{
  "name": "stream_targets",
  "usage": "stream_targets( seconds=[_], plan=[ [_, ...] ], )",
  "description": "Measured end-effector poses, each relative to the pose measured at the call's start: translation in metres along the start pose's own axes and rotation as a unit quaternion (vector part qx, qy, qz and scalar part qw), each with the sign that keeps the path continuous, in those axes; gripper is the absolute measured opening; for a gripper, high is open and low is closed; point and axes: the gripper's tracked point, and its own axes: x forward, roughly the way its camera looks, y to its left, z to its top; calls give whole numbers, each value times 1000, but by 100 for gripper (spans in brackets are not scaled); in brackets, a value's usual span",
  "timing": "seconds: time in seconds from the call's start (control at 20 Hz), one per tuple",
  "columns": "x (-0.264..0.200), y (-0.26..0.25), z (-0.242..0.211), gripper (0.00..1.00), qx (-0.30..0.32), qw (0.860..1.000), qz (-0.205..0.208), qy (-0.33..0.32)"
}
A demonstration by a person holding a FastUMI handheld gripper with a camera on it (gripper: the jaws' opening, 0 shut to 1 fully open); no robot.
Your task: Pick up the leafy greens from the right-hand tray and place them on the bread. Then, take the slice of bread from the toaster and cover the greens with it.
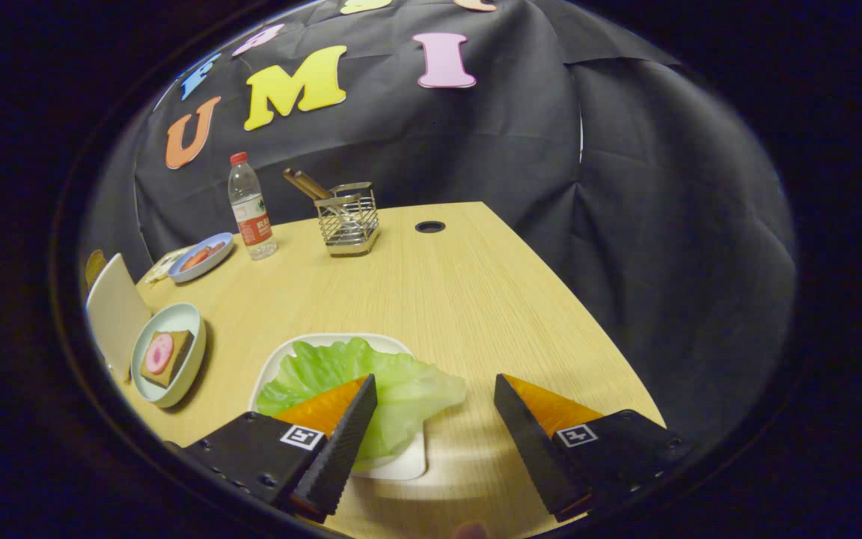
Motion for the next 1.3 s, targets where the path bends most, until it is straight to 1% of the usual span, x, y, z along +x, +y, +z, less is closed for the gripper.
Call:
stream_targets(
  seconds=[0.1, 0.15, 0.25, 0.3, 0.45, 0.5, 0.55, 0.6, 0.65, 0.7, 0.75, 0.95, 1.3],
  plan=[
    [4, 3, -4, 96, 4, 1000, 0, 10],
    [3, 5, -2, 93, 5, 1000, 1, 10],
    [5, 10, -2, 77, -7, 1000, -2, 9],
    [5, 8, 0, 73, -13, 1000, -11, 5],
    [2, 5, 8, 45, -19, 999, -31, -3],
    [2, 5, 9, 39, -19, 999, -35, -6],
    [-1, 5, 13, 25, -22, 999, -39, -12],
    [-2, 4, 15, 14, -24, 999, -41, -16],
    [-2, 7, 15, 3, -22, 999, -33, -15],
    [-6, 10, 12, 3, -20, 999, -29, -13],
    [-8, 10, 11, 0, -16, 1000, -23, -14],
    [-28, 18, 36, 0, -7, 999, -11, -33],
    [-67, 42, 75, 0, -11, 998, 0, -62]
  ],
)
